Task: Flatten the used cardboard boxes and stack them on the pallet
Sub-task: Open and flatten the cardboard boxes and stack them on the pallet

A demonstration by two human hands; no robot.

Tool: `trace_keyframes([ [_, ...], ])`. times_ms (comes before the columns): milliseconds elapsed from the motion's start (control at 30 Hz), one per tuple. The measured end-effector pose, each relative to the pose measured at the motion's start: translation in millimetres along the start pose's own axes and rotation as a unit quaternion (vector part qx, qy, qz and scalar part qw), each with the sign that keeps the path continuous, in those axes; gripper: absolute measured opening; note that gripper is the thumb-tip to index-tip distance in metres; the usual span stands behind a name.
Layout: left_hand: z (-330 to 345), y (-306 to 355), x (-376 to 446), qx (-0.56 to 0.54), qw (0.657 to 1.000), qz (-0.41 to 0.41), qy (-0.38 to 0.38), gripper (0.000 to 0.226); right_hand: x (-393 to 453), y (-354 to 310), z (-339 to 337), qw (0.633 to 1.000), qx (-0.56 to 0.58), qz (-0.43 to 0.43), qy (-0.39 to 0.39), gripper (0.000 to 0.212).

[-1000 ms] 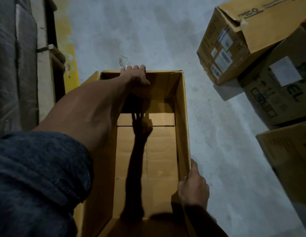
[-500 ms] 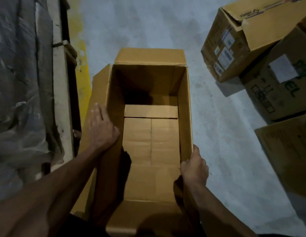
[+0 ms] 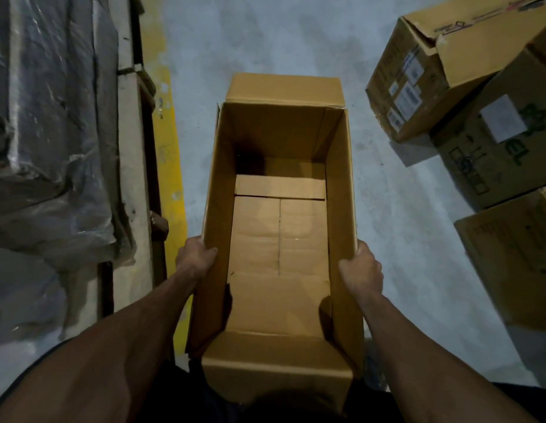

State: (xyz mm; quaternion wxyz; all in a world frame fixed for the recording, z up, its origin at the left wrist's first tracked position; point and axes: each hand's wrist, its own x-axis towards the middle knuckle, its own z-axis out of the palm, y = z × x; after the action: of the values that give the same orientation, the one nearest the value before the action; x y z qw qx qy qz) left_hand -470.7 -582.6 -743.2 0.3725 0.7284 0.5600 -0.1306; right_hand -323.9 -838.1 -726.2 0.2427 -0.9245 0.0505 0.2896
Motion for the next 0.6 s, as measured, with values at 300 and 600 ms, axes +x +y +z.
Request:
trace_keyframes([
  [300,-23.5,22.4,-26.6,0.029,0.996,0.087,0.024,0.006,-20.0,-1.3,-25.8,1.0,-0.009,-0.007,0.007,0.03],
  [600,-88.1,61.0,-78.6,0.018,0.987,0.144,0.062,0.038,-69.2,-38.6,-92.9,0.996,0.045,-0.061,0.042,0.028],
])
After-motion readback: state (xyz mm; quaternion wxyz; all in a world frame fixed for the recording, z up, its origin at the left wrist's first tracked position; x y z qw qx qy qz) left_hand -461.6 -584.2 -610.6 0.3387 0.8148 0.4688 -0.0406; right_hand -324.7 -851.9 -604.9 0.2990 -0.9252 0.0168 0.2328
